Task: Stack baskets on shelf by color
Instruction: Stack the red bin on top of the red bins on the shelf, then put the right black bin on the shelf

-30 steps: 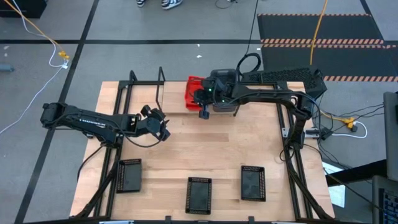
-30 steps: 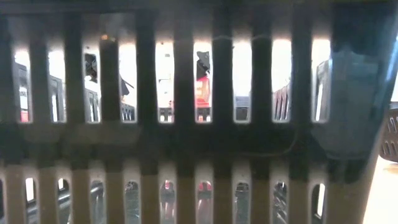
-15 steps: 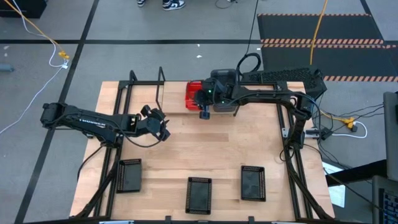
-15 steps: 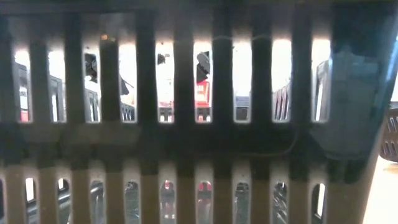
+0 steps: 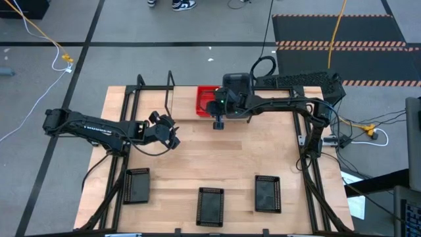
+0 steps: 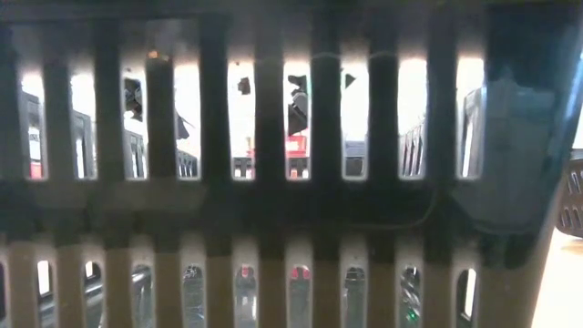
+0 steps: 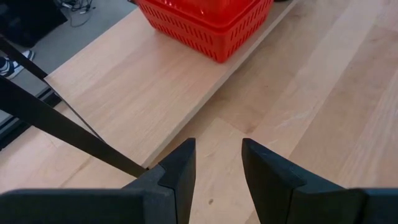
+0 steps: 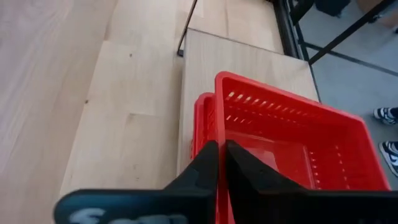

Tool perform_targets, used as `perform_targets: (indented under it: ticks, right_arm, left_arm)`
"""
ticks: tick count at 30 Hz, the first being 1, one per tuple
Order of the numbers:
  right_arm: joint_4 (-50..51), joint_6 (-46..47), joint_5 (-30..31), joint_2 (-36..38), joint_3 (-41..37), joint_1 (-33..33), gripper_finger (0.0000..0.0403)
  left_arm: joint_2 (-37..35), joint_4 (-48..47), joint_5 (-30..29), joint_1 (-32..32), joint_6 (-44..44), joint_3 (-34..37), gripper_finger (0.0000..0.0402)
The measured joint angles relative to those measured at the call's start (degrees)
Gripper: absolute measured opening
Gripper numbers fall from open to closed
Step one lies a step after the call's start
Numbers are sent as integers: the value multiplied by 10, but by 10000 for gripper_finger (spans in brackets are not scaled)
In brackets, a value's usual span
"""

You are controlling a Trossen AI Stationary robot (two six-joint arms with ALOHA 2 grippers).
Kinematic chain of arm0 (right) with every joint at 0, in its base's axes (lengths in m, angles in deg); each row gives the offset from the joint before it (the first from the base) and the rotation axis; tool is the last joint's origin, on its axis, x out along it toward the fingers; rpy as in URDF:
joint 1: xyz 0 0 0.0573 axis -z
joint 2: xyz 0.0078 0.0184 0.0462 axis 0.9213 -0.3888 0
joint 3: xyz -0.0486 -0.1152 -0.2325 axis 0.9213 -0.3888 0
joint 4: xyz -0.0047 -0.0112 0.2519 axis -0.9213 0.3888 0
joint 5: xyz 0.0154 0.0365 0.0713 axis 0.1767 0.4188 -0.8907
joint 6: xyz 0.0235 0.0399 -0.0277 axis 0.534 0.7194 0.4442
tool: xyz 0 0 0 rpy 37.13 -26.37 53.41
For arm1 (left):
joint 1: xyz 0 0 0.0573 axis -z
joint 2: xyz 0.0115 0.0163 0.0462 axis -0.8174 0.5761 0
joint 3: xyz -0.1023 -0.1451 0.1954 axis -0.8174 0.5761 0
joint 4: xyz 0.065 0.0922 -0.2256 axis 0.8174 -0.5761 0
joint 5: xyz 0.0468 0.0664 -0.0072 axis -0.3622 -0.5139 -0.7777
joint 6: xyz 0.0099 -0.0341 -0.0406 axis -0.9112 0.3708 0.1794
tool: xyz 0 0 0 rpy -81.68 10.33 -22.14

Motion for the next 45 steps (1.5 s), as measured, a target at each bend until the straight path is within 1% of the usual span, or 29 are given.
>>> perform_targets:
  ticks: [2, 8, 13, 17, 19, 20, 24, 25, 26, 27, 32, 35, 38, 40, 43, 45]
  right_arm:
    - [-10, 0, 0, 0, 0, 0, 17]
    - [-28, 27, -1, 5, 0, 0, 59]
    - [-41, 29, -1, 43, 0, 0, 97]
    - [-27, 36, -7, 78, 0, -3, 134]
    - [-8, 57, -38, 97, 0, -4, 153]
    - [6, 73, -68, 105, 0, -7, 162]
    - [47, 177, -221, 115, -6, -26, 180]
    - [55, 191, -235, 117, -15, -40, 181]
    - [58, 199, -235, 118, -26, -58, 180]
    - [58, 204, -216, 119, -38, -79, 177]
    - [69, 222, -37, 119, -93, -201, 159]
    - [108, 255, 42, 119, -98, -272, 156]
    - [151, 304, 90, 120, -98, -333, 156]
    - [182, 339, 109, 123, -98, -373, 156]
    - [214, 398, 170, 134, -98, -430, 155]
    - [231, 442, 205, 143, -98, -469, 155]
  left_arm:
    - [0, 0, 0, 0, 0, 0, 134]
    - [0, 0, 0, 0, 0, 0, 134]
    - [0, -4, 0, 0, 1, 0, 134]
    - [0, -5, 5, 0, 9, 0, 134]
    - [0, -5, 6, 1, 11, 0, 134]
    - [0, -5, 6, 2, 11, 0, 134]
    - [0, -6, 14, 2, 12, -3, 134]
    - [0, -5, 21, 2, 12, -5, 134]
    - [0, -6, 27, 3, 12, -7, 134]
    - [0, -5, 32, 6, 13, -10, 134]
    - [0, -6, 36, 31, 24, -12, 134]
    - [0, 5, 35, 55, 65, -2, 134]
    - [6, 24, 36, 104, 146, 27, 134]
    - [6, 45, 34, 145, 199, 48, 134]
    - [6, 108, 3, 209, 258, 74, 134]
    - [6, 158, -23, 254, 275, 85, 134]
